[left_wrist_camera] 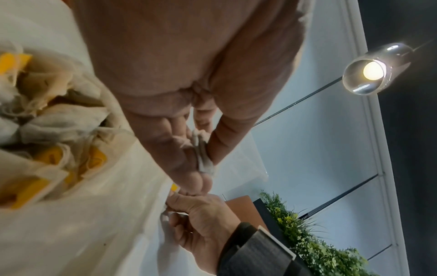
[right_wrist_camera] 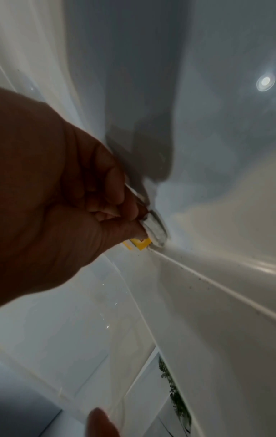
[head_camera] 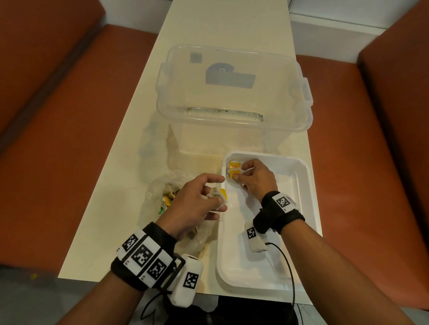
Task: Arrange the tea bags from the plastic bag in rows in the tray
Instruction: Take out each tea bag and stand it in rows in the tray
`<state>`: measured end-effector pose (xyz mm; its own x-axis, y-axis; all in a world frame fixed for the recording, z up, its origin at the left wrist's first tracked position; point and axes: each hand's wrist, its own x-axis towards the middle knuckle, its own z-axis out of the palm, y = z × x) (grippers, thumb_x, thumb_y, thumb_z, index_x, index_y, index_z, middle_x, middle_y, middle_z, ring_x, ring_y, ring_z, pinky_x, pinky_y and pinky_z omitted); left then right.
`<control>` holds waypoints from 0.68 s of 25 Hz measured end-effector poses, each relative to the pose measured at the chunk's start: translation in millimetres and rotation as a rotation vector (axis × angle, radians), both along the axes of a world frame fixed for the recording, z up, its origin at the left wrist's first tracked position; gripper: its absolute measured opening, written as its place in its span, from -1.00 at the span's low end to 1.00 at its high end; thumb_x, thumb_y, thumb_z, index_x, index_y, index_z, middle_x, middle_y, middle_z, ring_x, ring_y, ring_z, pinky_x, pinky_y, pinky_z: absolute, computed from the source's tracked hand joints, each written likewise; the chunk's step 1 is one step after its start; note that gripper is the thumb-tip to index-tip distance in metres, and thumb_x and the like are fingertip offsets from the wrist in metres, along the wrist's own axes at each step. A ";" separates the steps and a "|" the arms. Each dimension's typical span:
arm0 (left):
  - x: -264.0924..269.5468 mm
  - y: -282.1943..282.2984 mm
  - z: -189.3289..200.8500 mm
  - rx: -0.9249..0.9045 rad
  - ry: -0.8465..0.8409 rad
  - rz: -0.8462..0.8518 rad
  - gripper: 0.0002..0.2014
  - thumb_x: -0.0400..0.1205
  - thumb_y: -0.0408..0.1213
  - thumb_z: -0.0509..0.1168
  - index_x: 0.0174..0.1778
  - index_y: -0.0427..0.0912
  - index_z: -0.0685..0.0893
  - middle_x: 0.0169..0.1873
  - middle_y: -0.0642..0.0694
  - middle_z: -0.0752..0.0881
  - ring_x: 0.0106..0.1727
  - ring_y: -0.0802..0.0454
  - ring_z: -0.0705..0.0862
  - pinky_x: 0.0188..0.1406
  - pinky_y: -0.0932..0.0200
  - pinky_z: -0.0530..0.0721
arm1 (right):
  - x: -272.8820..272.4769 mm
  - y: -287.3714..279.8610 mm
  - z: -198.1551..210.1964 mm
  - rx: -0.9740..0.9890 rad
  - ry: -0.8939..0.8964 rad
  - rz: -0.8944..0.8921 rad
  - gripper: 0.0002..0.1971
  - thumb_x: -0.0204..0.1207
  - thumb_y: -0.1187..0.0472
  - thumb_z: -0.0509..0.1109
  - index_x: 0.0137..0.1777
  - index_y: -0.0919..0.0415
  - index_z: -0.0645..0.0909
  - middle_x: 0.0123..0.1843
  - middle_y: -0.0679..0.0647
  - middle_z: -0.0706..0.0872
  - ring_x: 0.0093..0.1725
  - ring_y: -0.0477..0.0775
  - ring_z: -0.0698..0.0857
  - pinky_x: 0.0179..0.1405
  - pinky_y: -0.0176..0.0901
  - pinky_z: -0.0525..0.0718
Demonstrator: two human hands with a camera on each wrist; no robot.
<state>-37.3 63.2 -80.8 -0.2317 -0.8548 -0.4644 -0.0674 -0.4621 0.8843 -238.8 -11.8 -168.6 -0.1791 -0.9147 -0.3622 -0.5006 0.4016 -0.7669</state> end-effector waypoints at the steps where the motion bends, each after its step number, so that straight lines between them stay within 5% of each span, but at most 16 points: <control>1: -0.5 -0.6 1.0 0.011 0.034 0.027 -0.65 0.65 -0.47 0.37 0.29 -0.01 0.64 -0.08 -0.15 0.70 -0.03 -0.09 0.86 -0.15 0.09 0.80 | 0.1 -0.2 1.1 -0.001 -0.018 -0.021 -0.62 0.33 0.04 0.71 -0.05 0.04 0.54 -0.24 0.03 0.79 -0.27 0.11 0.78 -0.03 0.16 0.79; 8: -4.8 -5.1 0.7 0.149 0.280 0.204 -0.79 0.71 -0.53 0.26 0.18 -0.27 0.72 -0.04 -0.20 0.81 0.00 -0.03 0.85 -0.08 0.18 0.83 | -4.2 23.6 24.6 -0.036 -0.095 -0.127 -0.77 0.53 0.06 0.55 -0.07 0.15 0.57 -0.08 0.17 0.79 -0.29 0.05 0.76 -0.32 -0.14 0.68; 14: -9.6 -6.1 -0.6 0.145 0.307 0.174 -0.67 0.68 -0.57 0.27 0.30 -0.15 0.67 -0.06 -0.17 0.83 0.01 -0.09 0.84 -0.02 0.07 0.83 | 2.1 66.5 80.7 0.035 -0.420 0.090 -0.72 0.55 -0.06 0.48 0.11 0.10 0.76 -0.03 0.14 0.81 -0.27 -0.05 0.71 -0.24 -0.18 0.65; 17: -12.6 -4.6 0.5 0.137 0.303 0.137 -0.66 0.68 -0.54 0.30 0.31 -0.12 0.65 -0.05 -0.14 0.86 0.01 -0.06 0.84 0.01 0.02 0.83 | 6.7 74.7 92.3 0.008 -0.448 0.139 -0.80 0.54 0.03 0.51 0.04 0.12 0.78 -0.11 0.11 0.79 -0.25 -0.05 0.69 -0.25 -0.19 0.63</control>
